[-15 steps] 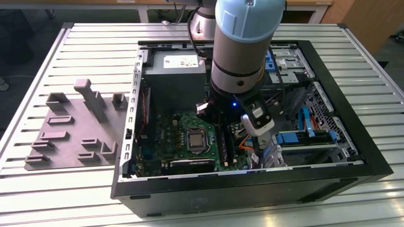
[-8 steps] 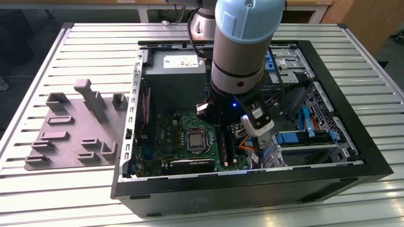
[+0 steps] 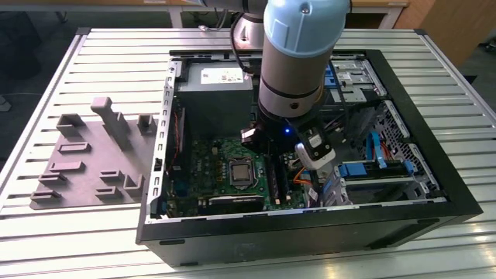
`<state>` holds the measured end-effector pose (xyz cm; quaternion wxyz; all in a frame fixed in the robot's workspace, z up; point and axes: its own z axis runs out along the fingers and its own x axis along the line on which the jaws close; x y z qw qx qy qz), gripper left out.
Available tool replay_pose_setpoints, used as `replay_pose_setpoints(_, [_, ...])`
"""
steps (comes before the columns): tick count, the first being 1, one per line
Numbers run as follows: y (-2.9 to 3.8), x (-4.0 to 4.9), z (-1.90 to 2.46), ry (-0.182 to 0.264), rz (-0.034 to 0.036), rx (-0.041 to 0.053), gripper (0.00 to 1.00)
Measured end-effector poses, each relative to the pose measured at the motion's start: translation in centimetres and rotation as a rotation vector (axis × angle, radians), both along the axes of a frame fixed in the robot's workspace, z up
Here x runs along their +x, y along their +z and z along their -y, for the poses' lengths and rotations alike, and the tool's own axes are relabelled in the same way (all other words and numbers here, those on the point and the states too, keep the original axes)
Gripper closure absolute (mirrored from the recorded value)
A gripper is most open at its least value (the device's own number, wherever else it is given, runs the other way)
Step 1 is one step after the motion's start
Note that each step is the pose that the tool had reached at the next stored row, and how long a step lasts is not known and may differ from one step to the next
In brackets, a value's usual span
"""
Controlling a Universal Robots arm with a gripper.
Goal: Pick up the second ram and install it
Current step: 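Insert the second ram into the second slot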
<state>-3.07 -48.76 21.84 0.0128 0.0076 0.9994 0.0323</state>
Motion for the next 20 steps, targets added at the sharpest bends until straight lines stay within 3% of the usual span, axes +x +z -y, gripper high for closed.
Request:
replay_pose_setpoints(17, [-0.45,0.00,0.00,0.000,0.0000,-0.0003,0.89])
replay_pose_setpoints(19, [-0.52,0.00,-0.01,0.000,0.0004,0.0012,0.88])
replay_pose_setpoints(20, [-0.51,0.00,-0.01,0.000,0.0003,0.0007,0.82])
